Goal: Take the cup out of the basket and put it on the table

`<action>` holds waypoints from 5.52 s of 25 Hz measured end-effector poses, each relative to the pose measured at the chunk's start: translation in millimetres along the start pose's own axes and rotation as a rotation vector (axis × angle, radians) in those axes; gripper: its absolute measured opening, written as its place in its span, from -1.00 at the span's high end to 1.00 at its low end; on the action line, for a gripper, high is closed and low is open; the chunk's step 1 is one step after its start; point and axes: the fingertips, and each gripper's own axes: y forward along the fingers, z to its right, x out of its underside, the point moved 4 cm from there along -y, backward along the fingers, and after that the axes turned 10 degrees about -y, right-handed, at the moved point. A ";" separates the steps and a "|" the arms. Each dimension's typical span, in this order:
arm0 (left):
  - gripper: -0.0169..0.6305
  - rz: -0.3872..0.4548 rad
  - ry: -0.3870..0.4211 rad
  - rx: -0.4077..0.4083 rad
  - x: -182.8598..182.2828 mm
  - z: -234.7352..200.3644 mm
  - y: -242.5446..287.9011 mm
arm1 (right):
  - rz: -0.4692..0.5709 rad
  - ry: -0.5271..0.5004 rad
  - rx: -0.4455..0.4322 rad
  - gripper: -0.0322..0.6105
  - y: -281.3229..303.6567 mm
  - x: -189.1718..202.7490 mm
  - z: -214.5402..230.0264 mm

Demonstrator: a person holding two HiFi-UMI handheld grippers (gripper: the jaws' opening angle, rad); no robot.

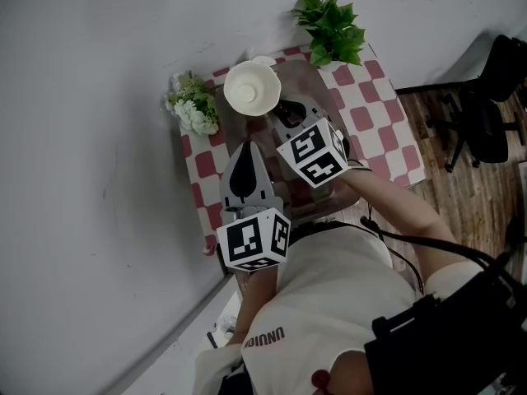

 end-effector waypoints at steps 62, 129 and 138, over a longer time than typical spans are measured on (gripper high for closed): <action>0.91 -0.065 0.013 0.119 10.9 35.8 21.7 | 0.001 0.131 0.285 0.70 -63.8 21.5 88.7; 0.91 -0.087 0.049 0.148 20.4 56.2 37.5 | -0.281 0.289 0.453 0.70 -117.3 174.2 113.9; 0.91 -0.084 0.054 0.146 20.1 55.3 34.2 | -0.335 0.310 0.439 0.70 -117.3 197.5 97.1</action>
